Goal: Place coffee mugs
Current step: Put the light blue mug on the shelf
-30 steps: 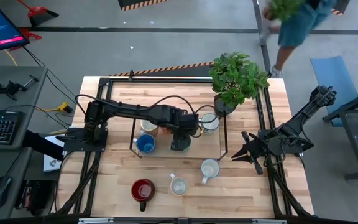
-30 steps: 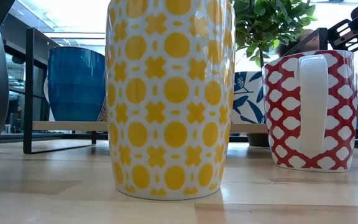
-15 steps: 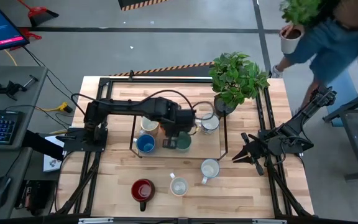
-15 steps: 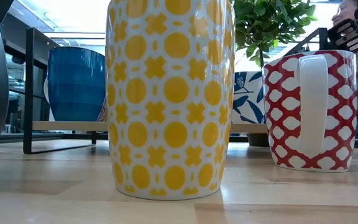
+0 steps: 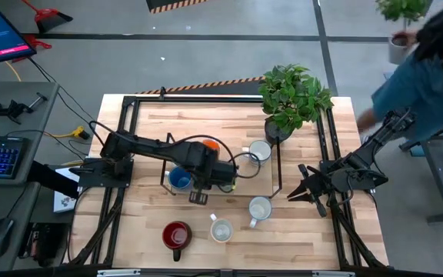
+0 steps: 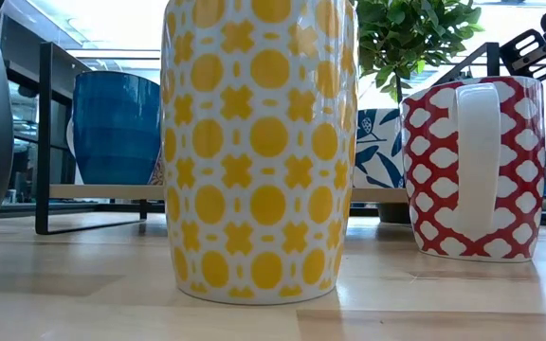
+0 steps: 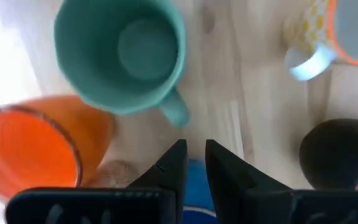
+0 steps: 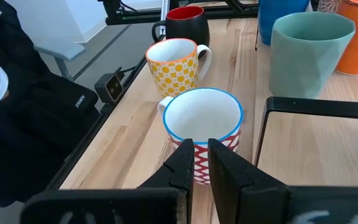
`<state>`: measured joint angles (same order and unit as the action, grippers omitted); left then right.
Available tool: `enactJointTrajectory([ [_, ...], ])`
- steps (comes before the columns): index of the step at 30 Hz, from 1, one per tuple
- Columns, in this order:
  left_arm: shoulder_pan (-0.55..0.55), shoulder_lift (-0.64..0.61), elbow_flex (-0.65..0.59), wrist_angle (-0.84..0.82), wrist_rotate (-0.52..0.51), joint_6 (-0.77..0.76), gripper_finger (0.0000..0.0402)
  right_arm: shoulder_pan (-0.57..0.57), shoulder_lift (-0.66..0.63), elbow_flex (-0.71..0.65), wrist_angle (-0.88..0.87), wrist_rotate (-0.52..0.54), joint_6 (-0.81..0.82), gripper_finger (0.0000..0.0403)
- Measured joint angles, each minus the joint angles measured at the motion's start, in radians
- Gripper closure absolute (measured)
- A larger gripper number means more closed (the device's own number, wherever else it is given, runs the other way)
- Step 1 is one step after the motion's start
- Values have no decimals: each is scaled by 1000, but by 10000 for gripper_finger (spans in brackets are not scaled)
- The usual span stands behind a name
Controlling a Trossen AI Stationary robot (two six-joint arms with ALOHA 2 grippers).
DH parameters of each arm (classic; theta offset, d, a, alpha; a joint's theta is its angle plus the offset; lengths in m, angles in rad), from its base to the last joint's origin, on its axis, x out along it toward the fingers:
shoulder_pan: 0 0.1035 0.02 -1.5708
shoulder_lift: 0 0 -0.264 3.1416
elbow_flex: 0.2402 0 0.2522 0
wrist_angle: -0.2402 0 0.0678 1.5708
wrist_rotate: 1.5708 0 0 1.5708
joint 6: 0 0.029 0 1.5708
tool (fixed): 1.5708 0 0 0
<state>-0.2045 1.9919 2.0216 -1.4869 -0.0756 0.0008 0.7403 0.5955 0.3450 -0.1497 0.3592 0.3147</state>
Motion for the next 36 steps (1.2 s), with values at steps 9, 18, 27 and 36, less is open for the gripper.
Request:
enactJointTrajectory([
  [9,-19,15,0,122,105,29,353,0,0,0,-5,0,2,373],
  [18,-18,75,0,120,115,56,353,0,0,0,-26,0,2,373],
  [27,-9,149,0,108,95,107,353,0,0,0,-31,-12,23,373],
  [36,29,154,0,109,23,119,353,0,2,0,-54,-14,89,373],
])
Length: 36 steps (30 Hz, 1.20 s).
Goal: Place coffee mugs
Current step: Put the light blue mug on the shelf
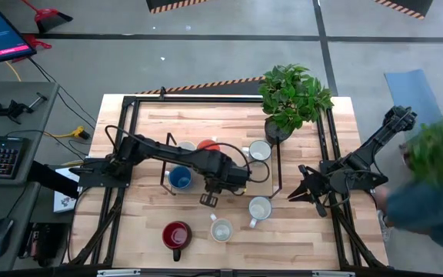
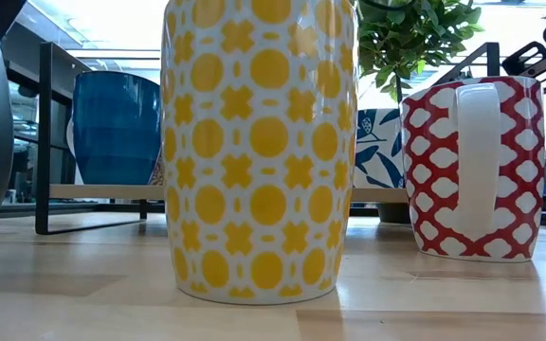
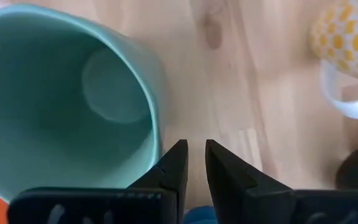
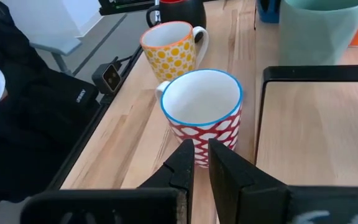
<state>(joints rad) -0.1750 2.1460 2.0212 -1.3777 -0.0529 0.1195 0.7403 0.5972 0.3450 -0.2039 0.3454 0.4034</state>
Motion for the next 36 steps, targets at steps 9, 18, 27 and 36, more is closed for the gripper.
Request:
enactJointTrajectory([
  [9,39,0,0,33,-59,16,353,0,0,0,-2,-2,0,373],
  [18,75,0,0,46,-66,38,353,0,0,0,-2,-9,0,373],
  [27,105,0,0,45,-88,60,353,0,0,0,-2,-9,0,373],
  [36,135,0,0,45,-89,65,353,0,0,0,-2,-9,0,373],
])
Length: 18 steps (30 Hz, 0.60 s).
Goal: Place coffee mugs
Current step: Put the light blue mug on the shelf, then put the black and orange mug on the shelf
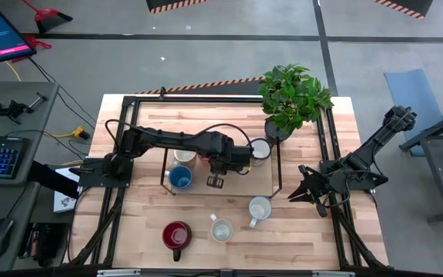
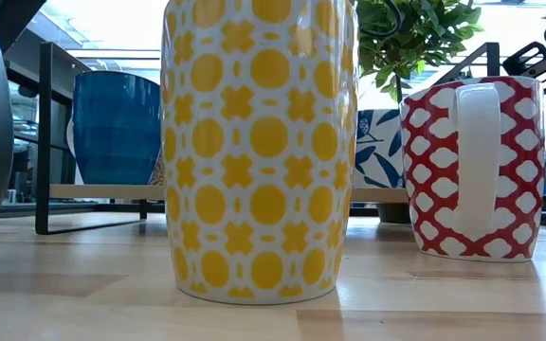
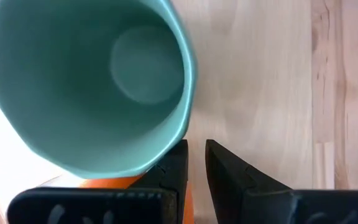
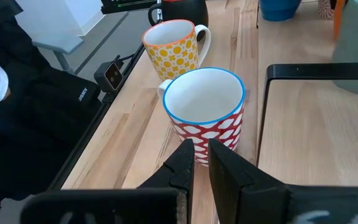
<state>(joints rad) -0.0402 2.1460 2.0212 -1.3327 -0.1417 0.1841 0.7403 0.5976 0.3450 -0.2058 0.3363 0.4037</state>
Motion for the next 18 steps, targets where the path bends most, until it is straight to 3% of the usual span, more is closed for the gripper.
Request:
enactJointTrajectory([
  [8,3,0,0,0,3,1,353,0,0,0,0,0,0,373],
  [18,-77,-32,0,-101,123,-48,353,0,0,0,-1,-8,0,373],
])
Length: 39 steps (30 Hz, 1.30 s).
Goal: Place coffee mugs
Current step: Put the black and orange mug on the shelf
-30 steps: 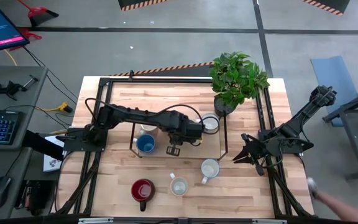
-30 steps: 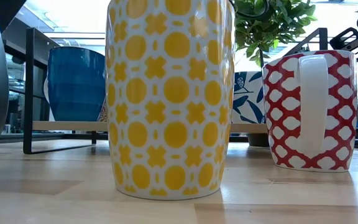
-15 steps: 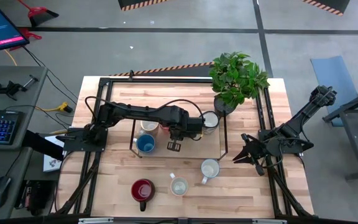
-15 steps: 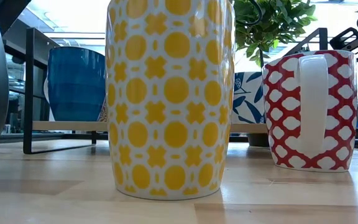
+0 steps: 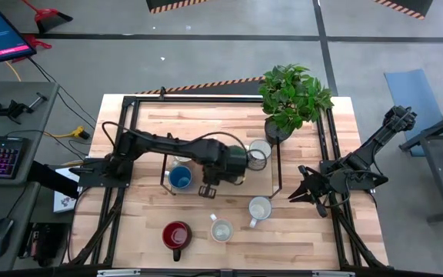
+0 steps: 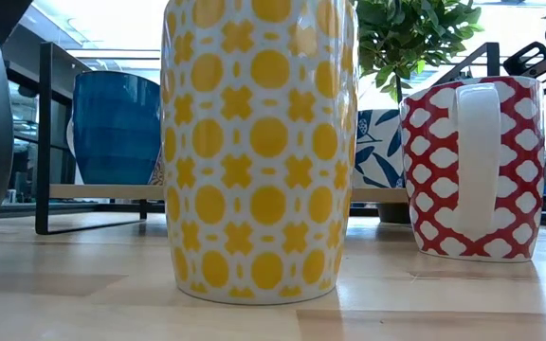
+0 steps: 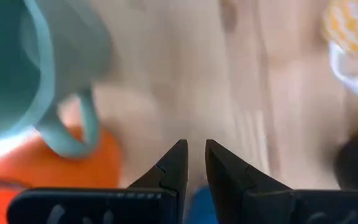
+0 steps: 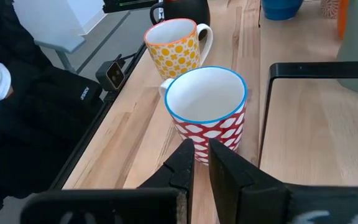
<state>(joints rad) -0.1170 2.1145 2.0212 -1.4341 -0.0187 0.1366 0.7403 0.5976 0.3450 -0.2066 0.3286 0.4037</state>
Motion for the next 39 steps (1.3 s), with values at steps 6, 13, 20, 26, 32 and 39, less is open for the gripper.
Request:
enactJointTrajectory([
  [6,-98,-77,0,-85,44,-111,353,0,0,0,0,-5,0,373],
  [13,-258,-131,0,-141,158,-226,353,0,0,0,2,-5,91,373],
  [20,-418,-209,-87,-137,107,-361,353,0,13,0,148,-3,107,373],
  [26,-509,-264,-222,-45,-20,-566,353,0,63,0,277,-16,-12,373],
  [32,-552,-277,-352,63,-63,-702,351,0,124,0,299,-12,38,373],
  [39,-565,-277,-383,98,-64,-798,333,0,193,0,365,-11,61,371],
])
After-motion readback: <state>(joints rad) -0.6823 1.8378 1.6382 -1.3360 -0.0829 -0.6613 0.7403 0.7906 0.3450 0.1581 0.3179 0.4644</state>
